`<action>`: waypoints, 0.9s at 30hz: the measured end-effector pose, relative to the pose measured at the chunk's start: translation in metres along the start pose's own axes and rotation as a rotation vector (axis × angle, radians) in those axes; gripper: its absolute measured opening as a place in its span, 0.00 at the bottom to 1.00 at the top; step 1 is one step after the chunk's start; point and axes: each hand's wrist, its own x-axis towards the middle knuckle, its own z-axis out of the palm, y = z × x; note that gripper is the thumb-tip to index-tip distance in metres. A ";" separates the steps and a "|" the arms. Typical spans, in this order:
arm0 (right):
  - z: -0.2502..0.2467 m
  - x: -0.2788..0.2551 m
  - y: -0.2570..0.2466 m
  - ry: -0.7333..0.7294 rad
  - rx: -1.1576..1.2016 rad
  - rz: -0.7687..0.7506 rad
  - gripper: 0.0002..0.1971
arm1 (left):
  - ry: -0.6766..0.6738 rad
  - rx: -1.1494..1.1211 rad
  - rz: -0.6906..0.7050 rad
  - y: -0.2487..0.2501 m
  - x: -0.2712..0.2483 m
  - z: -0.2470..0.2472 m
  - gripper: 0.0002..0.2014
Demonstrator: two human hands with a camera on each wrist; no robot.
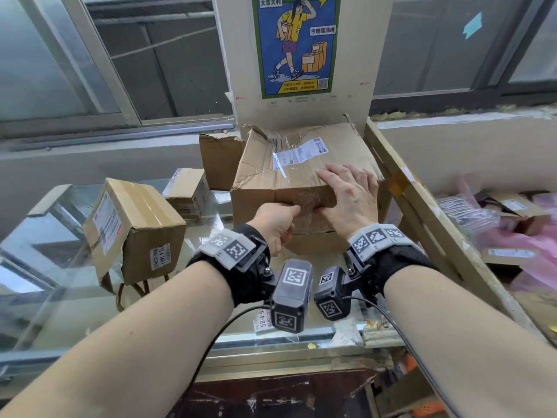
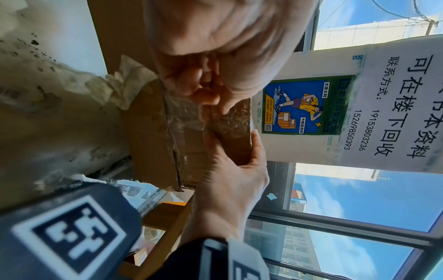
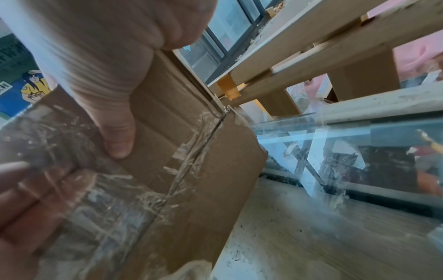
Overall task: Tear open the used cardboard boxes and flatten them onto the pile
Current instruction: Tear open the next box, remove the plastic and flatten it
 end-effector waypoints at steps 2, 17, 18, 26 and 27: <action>0.000 0.001 0.000 -0.003 -0.004 0.000 0.35 | -0.008 0.014 -0.031 0.001 0.003 -0.003 0.06; 0.007 0.005 -0.012 0.049 -0.099 0.045 0.27 | 0.035 0.054 -0.045 0.010 0.011 -0.010 0.28; 0.008 0.005 -0.012 0.046 -0.098 0.044 0.27 | 0.047 0.070 -0.043 0.010 0.011 -0.009 0.29; 0.006 0.008 -0.014 -0.006 -0.007 0.056 0.23 | 0.092 0.137 -0.014 0.010 0.015 -0.009 0.36; 0.006 0.008 -0.014 -0.020 0.024 0.059 0.23 | 0.091 0.140 -0.013 0.010 0.015 -0.011 0.36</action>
